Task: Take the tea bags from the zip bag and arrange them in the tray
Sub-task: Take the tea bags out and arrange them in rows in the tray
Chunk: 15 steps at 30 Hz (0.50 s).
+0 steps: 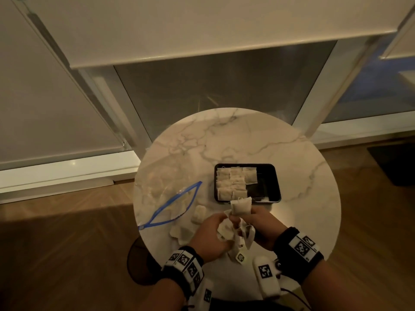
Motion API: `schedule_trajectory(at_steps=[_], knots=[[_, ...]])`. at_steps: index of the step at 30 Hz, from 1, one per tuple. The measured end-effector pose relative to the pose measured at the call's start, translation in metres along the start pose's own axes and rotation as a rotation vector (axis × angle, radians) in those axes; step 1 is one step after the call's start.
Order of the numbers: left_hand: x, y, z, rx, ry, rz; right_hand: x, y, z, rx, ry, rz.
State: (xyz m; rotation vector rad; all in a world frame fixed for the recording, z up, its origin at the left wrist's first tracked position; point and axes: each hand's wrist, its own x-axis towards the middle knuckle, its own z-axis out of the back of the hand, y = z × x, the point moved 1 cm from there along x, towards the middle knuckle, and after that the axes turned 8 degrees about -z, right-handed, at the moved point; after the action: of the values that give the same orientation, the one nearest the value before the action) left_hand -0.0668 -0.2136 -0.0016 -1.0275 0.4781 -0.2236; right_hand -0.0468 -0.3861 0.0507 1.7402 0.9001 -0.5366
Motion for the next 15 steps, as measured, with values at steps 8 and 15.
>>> schedule_trajectory(at_steps=[8, 15], knots=[[0.028, -0.031, -0.062, -0.050, 0.017, 0.058, -0.019, 0.014, 0.060, 0.232, 0.093, 0.009], [0.038, -0.038, -0.078, -0.308, -0.226, 0.177, -0.011, 0.010, 0.119, 0.213, -0.080, 0.051]])
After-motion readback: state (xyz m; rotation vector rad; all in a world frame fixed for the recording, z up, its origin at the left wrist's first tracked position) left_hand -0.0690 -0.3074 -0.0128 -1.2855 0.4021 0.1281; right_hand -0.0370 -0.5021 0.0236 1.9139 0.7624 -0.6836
